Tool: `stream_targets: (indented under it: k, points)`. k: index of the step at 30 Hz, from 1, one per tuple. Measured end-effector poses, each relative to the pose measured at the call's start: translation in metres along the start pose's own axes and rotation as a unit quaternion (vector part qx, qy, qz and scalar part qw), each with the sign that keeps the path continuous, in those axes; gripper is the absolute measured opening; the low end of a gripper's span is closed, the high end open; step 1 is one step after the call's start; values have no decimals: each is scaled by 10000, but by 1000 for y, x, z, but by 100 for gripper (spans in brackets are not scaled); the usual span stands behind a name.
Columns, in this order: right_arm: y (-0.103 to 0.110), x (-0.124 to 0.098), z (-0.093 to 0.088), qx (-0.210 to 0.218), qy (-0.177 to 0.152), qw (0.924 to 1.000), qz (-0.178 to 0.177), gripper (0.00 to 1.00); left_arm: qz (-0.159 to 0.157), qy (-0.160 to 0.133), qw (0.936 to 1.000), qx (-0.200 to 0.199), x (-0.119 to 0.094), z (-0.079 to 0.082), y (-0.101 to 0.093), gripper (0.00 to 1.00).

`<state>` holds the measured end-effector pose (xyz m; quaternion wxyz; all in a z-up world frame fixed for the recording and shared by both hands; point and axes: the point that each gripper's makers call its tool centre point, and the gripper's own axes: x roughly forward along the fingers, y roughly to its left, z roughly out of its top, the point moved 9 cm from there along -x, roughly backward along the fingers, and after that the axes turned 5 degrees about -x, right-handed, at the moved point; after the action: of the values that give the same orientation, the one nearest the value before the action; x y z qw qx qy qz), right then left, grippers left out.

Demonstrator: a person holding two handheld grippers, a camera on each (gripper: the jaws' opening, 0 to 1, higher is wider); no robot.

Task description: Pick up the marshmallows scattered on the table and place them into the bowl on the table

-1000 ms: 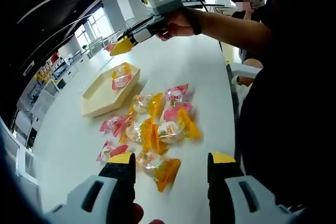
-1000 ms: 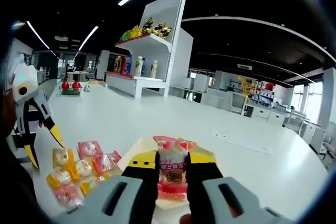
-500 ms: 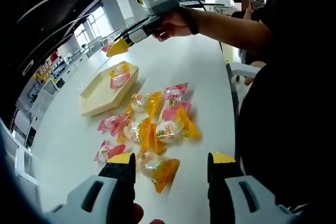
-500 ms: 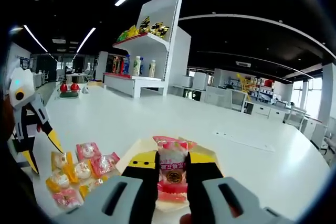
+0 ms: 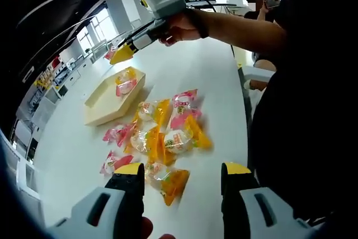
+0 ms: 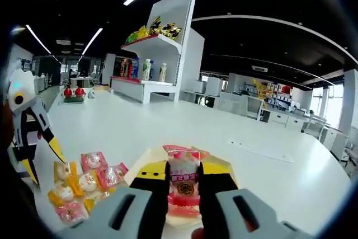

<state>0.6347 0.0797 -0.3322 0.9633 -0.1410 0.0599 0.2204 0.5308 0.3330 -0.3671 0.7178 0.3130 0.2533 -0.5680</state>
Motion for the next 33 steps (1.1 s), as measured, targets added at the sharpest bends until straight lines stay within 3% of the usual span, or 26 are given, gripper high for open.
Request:
stream_targets:
  k: [9,18,33]
  points:
    - [1,4,-3,180,7,9998,-82,21,19,18,10000,0,0,0,0,55]
    - [7,8,-7,-9,-21,10000,-49,21,23,21,10000,-7,-1,-1,-2,55]
    - [5,14,-4,118,-128,9998,-53,21,19,27,10000,-31,0,-2,-2,55]
